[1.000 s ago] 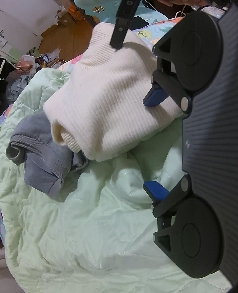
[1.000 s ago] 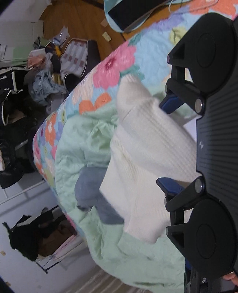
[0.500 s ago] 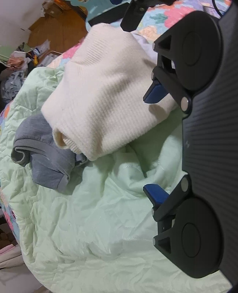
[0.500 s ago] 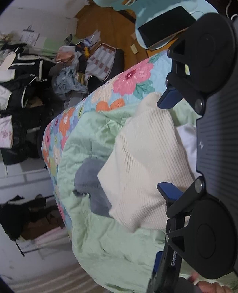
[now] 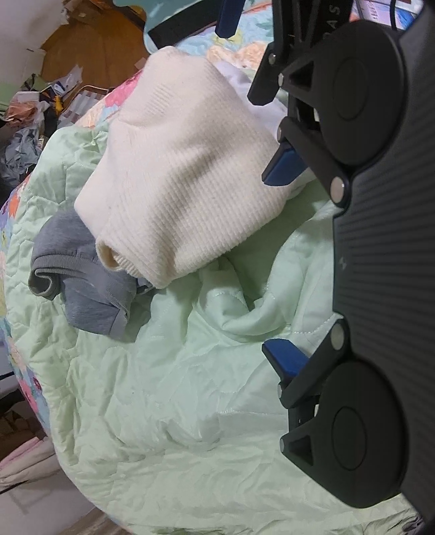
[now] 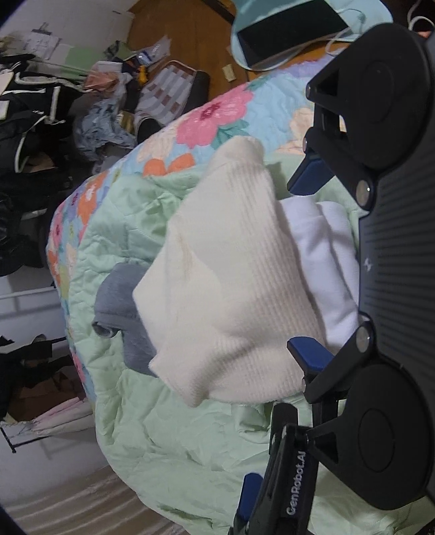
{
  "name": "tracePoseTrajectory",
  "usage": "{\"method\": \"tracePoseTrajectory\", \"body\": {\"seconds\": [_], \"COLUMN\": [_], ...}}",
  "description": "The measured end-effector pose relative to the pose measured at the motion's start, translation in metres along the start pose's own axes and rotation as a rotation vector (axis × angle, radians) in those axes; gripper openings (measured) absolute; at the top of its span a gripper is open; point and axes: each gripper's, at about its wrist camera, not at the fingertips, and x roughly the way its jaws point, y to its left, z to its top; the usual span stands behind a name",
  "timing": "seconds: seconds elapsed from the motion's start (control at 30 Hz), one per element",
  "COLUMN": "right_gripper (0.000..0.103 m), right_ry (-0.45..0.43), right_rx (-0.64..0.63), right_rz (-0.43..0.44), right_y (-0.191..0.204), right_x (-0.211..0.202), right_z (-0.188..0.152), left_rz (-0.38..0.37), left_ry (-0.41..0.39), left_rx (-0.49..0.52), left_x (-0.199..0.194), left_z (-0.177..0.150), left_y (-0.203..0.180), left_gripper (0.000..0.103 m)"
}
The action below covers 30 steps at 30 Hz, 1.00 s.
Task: Fold large clothes
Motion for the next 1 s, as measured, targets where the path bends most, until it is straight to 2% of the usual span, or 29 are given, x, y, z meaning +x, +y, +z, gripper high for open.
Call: {"method": "tracePoseTrajectory", "body": {"seconds": [0.17, 0.27, 0.43, 1.0], "right_gripper": [0.093, 0.093, 0.094, 0.094], "right_ry": [0.01, -0.007, -0.005, 0.013], "right_rx": [0.019, 0.006, 0.006, -0.004], "right_rz": [0.004, -0.043, -0.098, -0.082], "right_y": [-0.005, -0.004, -0.001, -0.001], "right_x": [-0.004, -0.005, 0.0, 0.02], "right_z": [-0.006, -0.008, -0.01, -0.003], "left_rz": [0.003, 0.039, 0.039, 0.059], "left_ry": [-0.005, -0.019, -0.035, -0.072], "left_rx": [0.017, 0.044, 0.059, 0.119], "left_x": [-0.001, -0.004, -0.011, -0.017], "left_z": [-0.002, -0.005, -0.01, -0.014], "left_y": [-0.005, -0.01, -0.012, -0.021], "left_gripper": [0.1, 0.1, 0.1, 0.1]}}
